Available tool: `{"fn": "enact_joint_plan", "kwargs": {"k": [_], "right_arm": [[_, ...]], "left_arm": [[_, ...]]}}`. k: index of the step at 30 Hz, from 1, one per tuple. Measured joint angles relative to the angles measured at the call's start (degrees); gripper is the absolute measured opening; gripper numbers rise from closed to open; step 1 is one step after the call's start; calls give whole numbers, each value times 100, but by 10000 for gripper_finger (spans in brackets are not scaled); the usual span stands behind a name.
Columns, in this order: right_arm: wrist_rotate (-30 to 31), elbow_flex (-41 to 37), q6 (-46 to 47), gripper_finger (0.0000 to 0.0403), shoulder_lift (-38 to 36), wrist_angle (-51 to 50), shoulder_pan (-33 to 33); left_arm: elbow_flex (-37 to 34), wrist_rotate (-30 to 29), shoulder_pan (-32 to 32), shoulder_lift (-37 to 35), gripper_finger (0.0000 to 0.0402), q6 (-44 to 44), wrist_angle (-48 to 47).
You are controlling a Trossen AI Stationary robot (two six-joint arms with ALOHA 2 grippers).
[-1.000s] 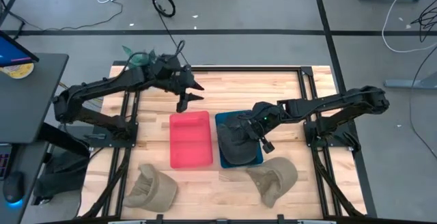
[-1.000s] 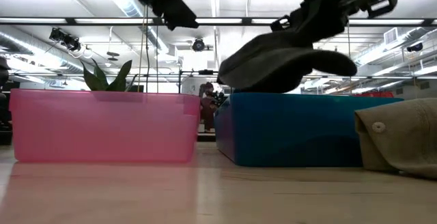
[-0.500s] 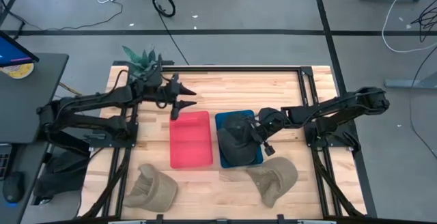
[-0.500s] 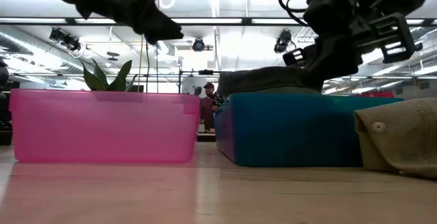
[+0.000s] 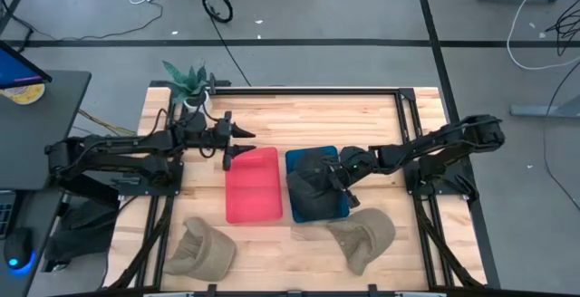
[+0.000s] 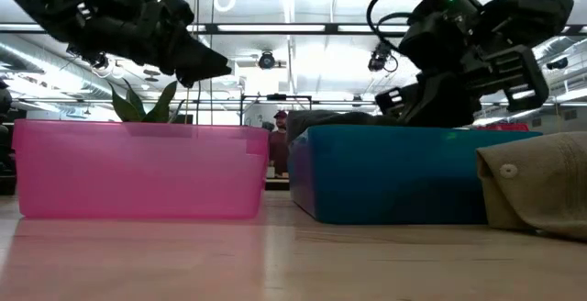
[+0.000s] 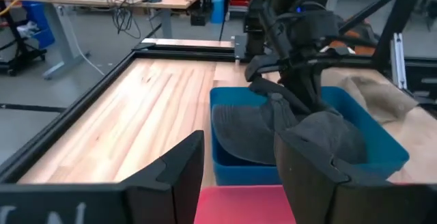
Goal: Pick & Place hat
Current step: Put the black cap into the blue bin
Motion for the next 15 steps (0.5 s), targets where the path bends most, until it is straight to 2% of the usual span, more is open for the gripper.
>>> {"fn": "enact_joint_plan", "kwargs": {"k": [8, 15], "right_arm": [[42, 4, 368, 10, 137, -27, 0], [153, 44, 810, 77, 148, 53, -5]], "left_arm": [[-402, -268, -2, 0, 181, -150, 422], [-422, -286, -8, 0, 181, -95, 452]]}}
